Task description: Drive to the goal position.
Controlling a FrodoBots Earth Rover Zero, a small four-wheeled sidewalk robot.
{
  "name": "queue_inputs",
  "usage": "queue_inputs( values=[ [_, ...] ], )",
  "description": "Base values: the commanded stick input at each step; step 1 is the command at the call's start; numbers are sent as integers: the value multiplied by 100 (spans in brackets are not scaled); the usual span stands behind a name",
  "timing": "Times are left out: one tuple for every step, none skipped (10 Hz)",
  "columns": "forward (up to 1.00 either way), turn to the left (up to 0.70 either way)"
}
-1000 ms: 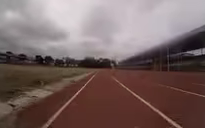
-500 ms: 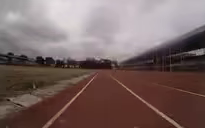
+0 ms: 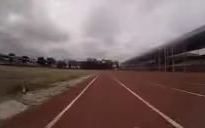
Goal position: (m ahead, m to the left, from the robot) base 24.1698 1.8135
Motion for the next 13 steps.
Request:
queue_inputs(
  values=[
    [100,0],
    [100,0],
    [100,-7],
    [100,-32],
    [100,-40],
    [100,-40],
    [100,-29],
    [100,0],
    [100,0],
    [100,-40],
    [100,-40],
    [100,0],
    [100,0]
  ],
)
